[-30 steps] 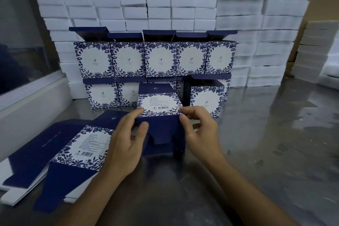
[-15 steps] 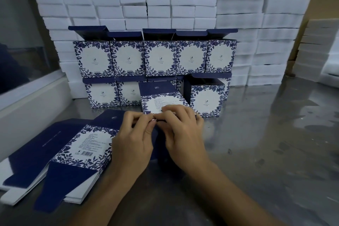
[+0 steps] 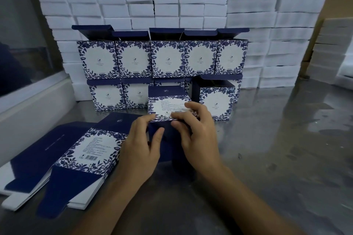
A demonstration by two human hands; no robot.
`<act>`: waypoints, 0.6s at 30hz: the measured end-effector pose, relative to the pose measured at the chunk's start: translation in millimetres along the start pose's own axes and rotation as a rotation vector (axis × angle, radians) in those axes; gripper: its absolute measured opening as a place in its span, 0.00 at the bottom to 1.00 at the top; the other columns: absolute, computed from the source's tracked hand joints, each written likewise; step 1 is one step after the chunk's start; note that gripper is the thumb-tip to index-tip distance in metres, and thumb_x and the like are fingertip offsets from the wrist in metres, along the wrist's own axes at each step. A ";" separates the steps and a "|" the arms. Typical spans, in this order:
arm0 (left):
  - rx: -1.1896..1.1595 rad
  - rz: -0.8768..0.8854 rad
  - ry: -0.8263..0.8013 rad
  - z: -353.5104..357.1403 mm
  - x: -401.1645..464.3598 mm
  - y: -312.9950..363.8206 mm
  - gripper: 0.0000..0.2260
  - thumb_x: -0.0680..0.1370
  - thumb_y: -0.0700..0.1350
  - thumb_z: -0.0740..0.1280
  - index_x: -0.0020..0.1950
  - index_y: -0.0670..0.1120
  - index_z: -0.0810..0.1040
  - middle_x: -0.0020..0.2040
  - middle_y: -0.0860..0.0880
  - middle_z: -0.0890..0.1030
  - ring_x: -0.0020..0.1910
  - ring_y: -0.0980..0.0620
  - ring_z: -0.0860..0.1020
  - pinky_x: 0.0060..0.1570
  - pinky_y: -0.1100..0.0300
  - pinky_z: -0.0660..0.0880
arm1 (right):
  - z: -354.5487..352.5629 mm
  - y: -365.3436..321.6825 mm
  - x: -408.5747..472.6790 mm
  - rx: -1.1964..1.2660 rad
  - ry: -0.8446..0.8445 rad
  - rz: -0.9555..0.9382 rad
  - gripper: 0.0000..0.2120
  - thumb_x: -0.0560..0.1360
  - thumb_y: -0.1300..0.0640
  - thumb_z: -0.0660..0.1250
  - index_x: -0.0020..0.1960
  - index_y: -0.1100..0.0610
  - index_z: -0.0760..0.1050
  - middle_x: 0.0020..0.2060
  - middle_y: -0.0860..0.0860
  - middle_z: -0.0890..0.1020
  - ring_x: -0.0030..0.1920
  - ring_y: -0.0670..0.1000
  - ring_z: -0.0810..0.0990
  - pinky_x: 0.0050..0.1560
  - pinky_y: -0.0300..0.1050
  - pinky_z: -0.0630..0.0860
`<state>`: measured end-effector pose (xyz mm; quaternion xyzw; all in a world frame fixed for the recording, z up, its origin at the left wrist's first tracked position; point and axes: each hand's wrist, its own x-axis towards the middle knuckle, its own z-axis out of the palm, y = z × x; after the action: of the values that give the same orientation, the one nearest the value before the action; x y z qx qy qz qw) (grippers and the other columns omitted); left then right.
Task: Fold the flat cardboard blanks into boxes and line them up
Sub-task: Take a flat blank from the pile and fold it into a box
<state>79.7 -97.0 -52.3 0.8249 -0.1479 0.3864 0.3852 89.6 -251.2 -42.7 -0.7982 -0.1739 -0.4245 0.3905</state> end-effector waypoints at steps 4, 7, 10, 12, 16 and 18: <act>-0.037 -0.053 -0.035 0.4 -1.5 -6.1 0.23 0.75 0.54 0.69 0.66 0.58 0.64 0.61 0.57 0.74 0.58 0.56 0.76 0.51 0.57 0.75 | -4.9 14.5 -2.0 0.141 -0.042 0.126 0.10 0.81 0.55 0.64 0.59 0.54 0.79 0.60 0.51 0.76 0.59 0.41 0.74 0.58 0.34 0.72; -0.021 -0.004 -0.058 3.6 -3.7 -7.8 0.31 0.71 0.49 0.76 0.68 0.57 0.62 0.64 0.56 0.72 0.60 0.57 0.73 0.54 0.59 0.73 | -6.8 22.0 2.6 0.208 0.033 0.153 0.09 0.80 0.56 0.64 0.54 0.55 0.82 0.51 0.43 0.80 0.54 0.36 0.77 0.52 0.33 0.73; -0.009 0.011 -0.054 6.7 -5.1 -9.9 0.35 0.70 0.46 0.78 0.69 0.57 0.61 0.65 0.56 0.69 0.60 0.58 0.72 0.52 0.58 0.74 | -4.6 24.0 7.1 0.232 0.098 0.155 0.09 0.79 0.55 0.64 0.51 0.54 0.83 0.47 0.38 0.81 0.52 0.34 0.78 0.51 0.32 0.74; -0.011 0.005 -0.030 7.2 -5.4 -10.8 0.35 0.70 0.45 0.78 0.69 0.57 0.61 0.64 0.59 0.67 0.58 0.59 0.72 0.50 0.59 0.73 | -4.8 25.1 5.0 0.232 0.062 0.187 0.10 0.79 0.52 0.65 0.55 0.51 0.82 0.48 0.35 0.81 0.51 0.36 0.79 0.49 0.31 0.74; 0.021 0.014 0.053 5.8 -4.5 -11.5 0.34 0.68 0.44 0.79 0.67 0.56 0.63 0.62 0.55 0.70 0.54 0.54 0.77 0.43 0.56 0.77 | -8.6 33.0 -2.7 0.161 -0.170 0.203 0.22 0.74 0.54 0.73 0.66 0.42 0.72 0.56 0.37 0.78 0.54 0.40 0.77 0.53 0.39 0.77; 0.067 0.016 0.094 5.0 -3.7 -10.5 0.33 0.68 0.44 0.79 0.66 0.55 0.64 0.60 0.51 0.73 0.51 0.49 0.79 0.39 0.51 0.80 | -8.3 32.8 -3.7 0.078 -0.203 0.159 0.29 0.71 0.56 0.76 0.66 0.41 0.68 0.59 0.41 0.76 0.54 0.44 0.77 0.54 0.49 0.79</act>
<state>85.6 -94.0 -62.6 0.8170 -0.1232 0.4327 0.3607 102.9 -278.2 -58.5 -0.8326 -0.1650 -0.3021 0.4339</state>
